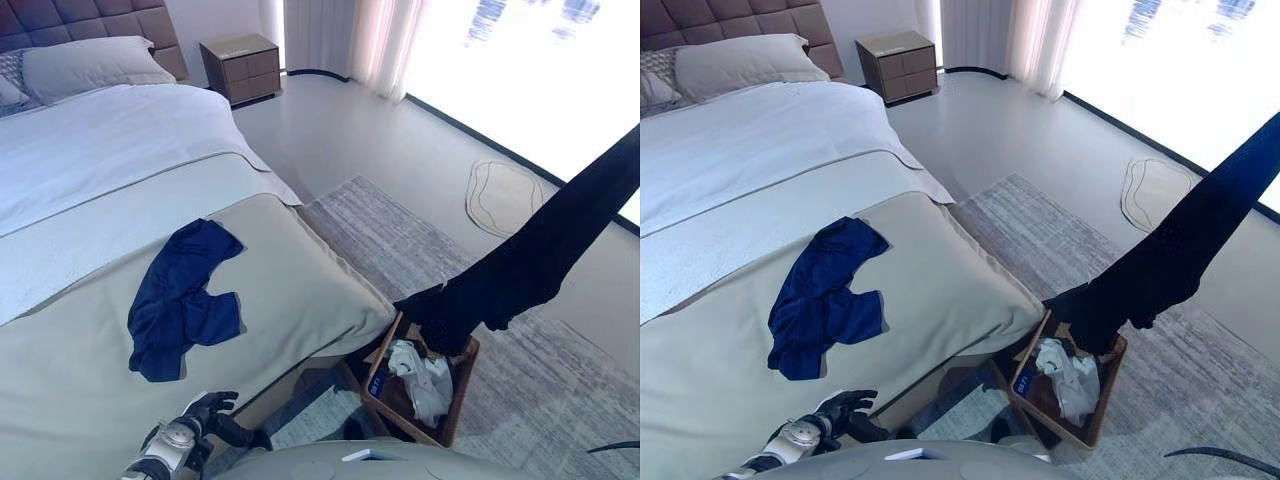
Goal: Pick up the clothes from the bed and place them into the basket
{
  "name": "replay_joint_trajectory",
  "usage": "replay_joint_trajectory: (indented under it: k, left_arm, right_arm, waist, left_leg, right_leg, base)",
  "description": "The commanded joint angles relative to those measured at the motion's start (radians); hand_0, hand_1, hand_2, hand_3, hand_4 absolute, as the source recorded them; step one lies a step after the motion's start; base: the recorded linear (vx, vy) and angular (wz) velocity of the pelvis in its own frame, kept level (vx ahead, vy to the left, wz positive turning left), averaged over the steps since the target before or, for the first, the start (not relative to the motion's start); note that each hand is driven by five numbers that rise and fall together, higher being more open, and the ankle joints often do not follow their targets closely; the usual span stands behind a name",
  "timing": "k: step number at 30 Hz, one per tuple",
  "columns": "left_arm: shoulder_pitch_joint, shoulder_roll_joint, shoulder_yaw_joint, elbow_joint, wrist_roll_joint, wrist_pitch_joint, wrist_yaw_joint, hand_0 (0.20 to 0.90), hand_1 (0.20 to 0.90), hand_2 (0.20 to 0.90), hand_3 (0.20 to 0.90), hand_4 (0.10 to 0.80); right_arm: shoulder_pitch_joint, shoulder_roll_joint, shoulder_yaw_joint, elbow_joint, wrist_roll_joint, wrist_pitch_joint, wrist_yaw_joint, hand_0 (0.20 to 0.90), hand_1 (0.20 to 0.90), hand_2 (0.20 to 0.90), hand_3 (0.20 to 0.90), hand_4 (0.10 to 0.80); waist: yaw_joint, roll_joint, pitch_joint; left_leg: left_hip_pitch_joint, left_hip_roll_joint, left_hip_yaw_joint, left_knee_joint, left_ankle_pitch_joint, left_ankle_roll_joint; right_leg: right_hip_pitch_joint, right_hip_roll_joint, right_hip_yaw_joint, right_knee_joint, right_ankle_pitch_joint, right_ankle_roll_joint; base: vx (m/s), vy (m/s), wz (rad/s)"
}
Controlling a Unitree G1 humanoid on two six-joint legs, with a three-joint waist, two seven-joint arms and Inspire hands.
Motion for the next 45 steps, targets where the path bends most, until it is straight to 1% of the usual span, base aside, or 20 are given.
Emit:
replay_joint_trajectory:
  k: [1,2,6,7,9,11,13,17,20,25,30,37,40,41,43,45]
  left_arm:
    - [-0.062,0.071,0.005,0.022,0.026,-0.047,-0.006,0.900,0.900,0.900,0.900,0.800]
    - [-0.061,0.069,0.013,0.026,0.028,-0.053,-0.006,0.900,0.900,0.900,0.900,0.800]
    - [-0.062,0.067,0.030,0.030,0.042,-0.056,-0.007,0.900,0.900,0.900,0.900,0.800]
    - [-0.062,0.067,0.034,0.032,0.043,-0.059,-0.006,0.900,0.900,0.900,0.900,0.800]
    - [-0.063,0.070,0.044,0.034,0.048,-0.063,-0.008,0.900,0.900,0.900,0.900,0.800]
    - [-0.062,0.071,0.059,0.033,0.052,-0.066,-0.011,0.900,0.900,0.900,0.900,0.800]
    - [-0.065,0.072,0.064,0.034,0.056,-0.067,-0.012,0.900,0.900,0.900,0.900,0.800]
    - [-0.065,0.075,0.068,0.026,0.068,-0.067,-0.011,0.900,0.900,0.900,0.900,0.800]
    - [-0.069,0.078,0.069,0.027,0.072,-0.074,-0.014,0.900,0.900,0.900,0.900,0.800]
    - [-0.076,0.082,0.065,0.001,0.065,-0.070,-0.014,0.900,0.900,0.900,0.900,0.800]
    - [-0.096,0.088,0.060,-0.030,0.044,-0.076,-0.011,0.900,0.900,0.900,0.900,0.800]
    - [-0.124,0.095,0.056,-0.080,0.026,-0.074,-0.005,0.900,0.900,0.900,0.900,0.800]
    - [-0.148,0.105,0.053,-0.097,-0.011,-0.089,-0.001,0.900,0.900,0.900,0.900,0.800]
    - [-0.151,0.106,0.053,-0.101,-0.020,-0.092,0.001,0.900,0.900,0.900,0.900,0.800]
    - [-0.169,0.106,0.046,-0.114,-0.060,-0.107,0.014,0.900,0.900,0.900,0.900,0.800]
    - [-0.202,0.113,0.048,-0.134,-0.136,-0.143,0.028,0.900,0.900,0.900,0.900,0.800]
  right_arm:
    - [-0.083,-0.062,-0.125,-0.036,-0.071,-0.029,0.042,0.300,0.300,0.300,0.200,0.100]
    - [-0.060,-0.060,-0.136,-0.038,-0.077,-0.016,0.087,0.300,0.300,0.300,0.200,0.100]
    - [0.021,-0.051,-0.184,-0.042,-0.102,0.004,0.169,0.300,0.300,0.300,0.200,0.100]
    - [0.066,-0.045,-0.213,-0.046,-0.113,0.022,0.214,0.300,0.300,0.300,0.200,0.100]
    - [0.133,-0.033,-0.259,-0.053,-0.126,0.048,0.259,0.300,0.300,0.300,0.200,0.100]
    - [0.228,-0.015,-0.323,-0.062,-0.158,0.053,0.325,0.300,0.300,0.300,0.200,0.100]
    - [0.292,0.007,-0.360,-0.073,-0.188,0.056,0.368,0.300,0.300,0.300,0.200,0.100]
    - [0.387,0.051,-0.398,-0.105,-0.232,0.058,0.432,0.300,0.300,0.300,0.200,0.100]
    - [0.428,0.085,-0.414,-0.135,-0.260,0.059,0.477,0.300,0.300,0.300,0.200,0.100]
    - [0.434,0.141,-0.384,-0.154,-0.302,0.064,0.521,0.300,0.300,0.300,0.200,0.100]
    - [0.416,0.200,-0.335,-0.162,-0.332,0.082,0.554,0.300,0.300,0.300,0.200,0.100]
    - [0.403,0.285,-0.290,-0.181,-0.358,0.105,0.557,0.300,0.300,0.300,0.200,0.100]
    - [0.359,0.329,-0.248,-0.176,-0.367,0.125,0.536,0.300,0.300,0.300,0.200,0.100]
    - [0.349,0.334,-0.239,-0.171,-0.370,0.127,0.534,0.300,0.300,0.300,0.200,0.100]
    - [0.312,0.349,-0.203,-0.145,-0.383,0.125,0.511,0.300,0.300,0.300,0.200,0.100]
    - [0.242,0.366,-0.147,-0.106,-0.382,0.131,0.480,0.300,0.300,0.300,0.200,0.100]
  waist:
    - [0.015,-0.041,0.010]
    - [0.011,-0.039,0.013]
    - [0.006,-0.039,0.016]
    - [0.001,-0.037,0.018]
    - [-0.003,-0.036,0.021]
    - [-0.011,-0.032,0.025]
    - [-0.013,-0.031,0.029]
    - [-0.016,-0.028,0.040]
    - [-0.019,-0.021,0.050]
    - [-0.016,-0.007,0.077]
    - [-0.014,0.015,0.123]
    - [-0.011,0.051,0.192]
    - [-0.005,0.079,0.254]
    - [-0.004,0.084,0.264]
    - [0.002,0.100,0.310]
    - [0.009,0.117,0.376]
  left_leg:
    - [0.037,-0.043,-0.055,0.008,-0.129,0.028]
    - [0.037,-0.042,-0.052,0.009,-0.128,0.029]
    - [0.039,-0.042,-0.049,0.009,-0.129,0.031]
    - [0.040,-0.041,-0.047,0.009,-0.128,0.031]
    - [0.039,-0.040,-0.043,0.009,-0.129,0.032]
    - [0.039,-0.039,-0.035,0.010,-0.129,0.032]
    - [0.040,-0.038,-0.028,0.012,-0.129,0.033]
    - [0.038,-0.037,-0.025,0.016,-0.130,0.037]
    - [0.034,-0.037,-0.024,0.020,-0.130,0.037]
    - [0.019,-0.040,-0.029,0.024,-0.129,0.039]
    - [-0.012,-0.046,-0.043,0.031,-0.123,0.041]
    - [-0.063,-0.059,-0.059,0.035,-0.111,0.044]
    - [-0.126,-0.073,-0.065,0.075,-0.109,0.050]
    - [-0.141,-0.075,-0.066,0.087,-0.110,0.051]
    - [-0.193,-0.084,-0.075,0.131,-0.110,0.053]
    - [-0.280,-0.090,-0.090,0.211,-0.117,0.056]
  right_leg:
    - [0.007,0.017,-0.105,0.032,-0.047,-0.001]
    - [0.005,0.017,-0.105,0.035,-0.049,-0.003]
    - [0.005,0.019,-0.102,0.040,-0.052,-0.006]
    - [0.002,0.019,-0.101,0.043,-0.053,-0.007]
    - [0.000,0.020,-0.100,0.047,-0.055,-0.008]
    - [-0.004,0.020,-0.102,0.051,-0.056,-0.009]
    - [-0.006,0.020,-0.102,0.054,-0.057,-0.010]
    - [-0.013,0.020,-0.094,0.060,-0.058,-0.010]
    - [-0.021,0.018,-0.088,0.067,-0.059,-0.009]
    - [-0.038,0.015,-0.084,0.076,-0.059,-0.009]
    - [-0.070,0.008,-0.080,0.092,-0.058,-0.010]
    - [-0.125,-0.007,-0.081,0.118,-0.054,-0.009]
    - [-0.191,-0.022,-0.076,0.159,-0.054,-0.011]
    - [-0.204,-0.024,-0.074,0.168,-0.055,-0.012]
    - [-0.246,-0.030,-0.067,0.193,-0.055,-0.017]
    - [-0.323,-0.039,-0.061,0.245,-0.058,-0.022]
  base:
    - [-0.032,-0.019,-0.02]
    - [-0.025,-0.015,-0.03]
    - [0.000,0.000,0.00]
    - [0.000,0.000,0.00]
    - [0.000,0.000,0.00]
    - [0.000,0.000,0.00]
    - [0.000,0.000,0.00]
    - [-0.006,-0.035,-0.05]
    - [-0.001,-0.039,-0.02]
    - [-0.018,-0.029,-0.01]
    - [-0.056,-0.033,-0.01]
    - [-0.058,-0.018,0.00]
    - [-0.087,0.004,-0.01]
    - [-0.100,0.020,-0.08]
    - [-0.085,0.016,-0.12]
    - [-0.118,-0.009,-0.21]
